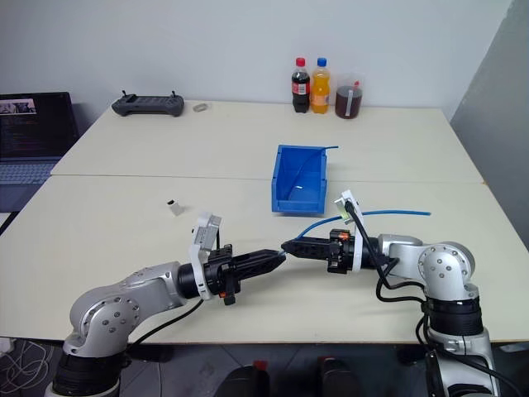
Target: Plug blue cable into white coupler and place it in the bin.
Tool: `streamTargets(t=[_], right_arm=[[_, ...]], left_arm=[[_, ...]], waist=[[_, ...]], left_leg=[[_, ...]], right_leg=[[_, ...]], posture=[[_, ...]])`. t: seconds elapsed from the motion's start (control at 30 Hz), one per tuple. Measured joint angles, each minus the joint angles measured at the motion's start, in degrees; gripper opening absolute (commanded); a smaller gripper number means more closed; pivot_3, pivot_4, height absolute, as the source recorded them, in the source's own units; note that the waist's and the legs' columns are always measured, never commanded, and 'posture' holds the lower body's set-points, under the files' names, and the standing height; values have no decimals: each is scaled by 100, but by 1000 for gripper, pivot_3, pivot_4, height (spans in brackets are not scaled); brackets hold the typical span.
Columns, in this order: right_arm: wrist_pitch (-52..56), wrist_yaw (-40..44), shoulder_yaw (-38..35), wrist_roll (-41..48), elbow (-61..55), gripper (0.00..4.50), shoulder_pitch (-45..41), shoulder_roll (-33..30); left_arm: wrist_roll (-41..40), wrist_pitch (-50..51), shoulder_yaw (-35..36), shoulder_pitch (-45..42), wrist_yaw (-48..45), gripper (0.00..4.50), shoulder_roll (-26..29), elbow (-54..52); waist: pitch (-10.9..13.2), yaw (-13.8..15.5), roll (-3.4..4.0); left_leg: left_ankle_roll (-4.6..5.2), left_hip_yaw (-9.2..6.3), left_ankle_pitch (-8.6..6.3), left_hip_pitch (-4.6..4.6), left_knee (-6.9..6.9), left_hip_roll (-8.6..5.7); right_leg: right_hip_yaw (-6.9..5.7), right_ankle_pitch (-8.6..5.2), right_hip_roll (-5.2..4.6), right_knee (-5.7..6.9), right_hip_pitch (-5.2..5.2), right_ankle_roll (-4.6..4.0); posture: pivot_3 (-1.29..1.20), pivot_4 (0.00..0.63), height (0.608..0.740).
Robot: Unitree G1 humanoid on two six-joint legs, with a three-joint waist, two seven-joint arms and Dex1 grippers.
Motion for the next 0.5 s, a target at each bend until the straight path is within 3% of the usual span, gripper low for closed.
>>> streamTargets(t=[0.07,0.13,0.27,0.5], right_arm=[[42,-21,-11,59,43,172,-5,1],[90,-28,-32,98,50,874,-10,0],[156,-26,-26,176,50,1749,-21,1],[207,-23,3,180,48,1749,-20,-21]], left_arm=[[3,-2,-4,0,-2,177,0,0],[4,-15,-4,0,-10,177,0,-1],[35,-102,-3,-24,-11,177,1,24],[87,-141,-1,-116,-24,177,43,29]], waist=[[0,0,0],[0,0,0],[0,0,0],[0,0,0]], left_leg=[[0,0,0,0,0,0],[0,0,0,0,0,0],[0,0,0,0,0,0],[0,0,0,-1,-2,0]], right_leg=[[0,0,0,0,0,0],[0,0,0,0,0,0],[-1,-1,0,0,0,2],[0,-11,0,-2,-1,18]], posture=[[0,150,740],[0,150,740],[0,150,740],[0,150,740]])
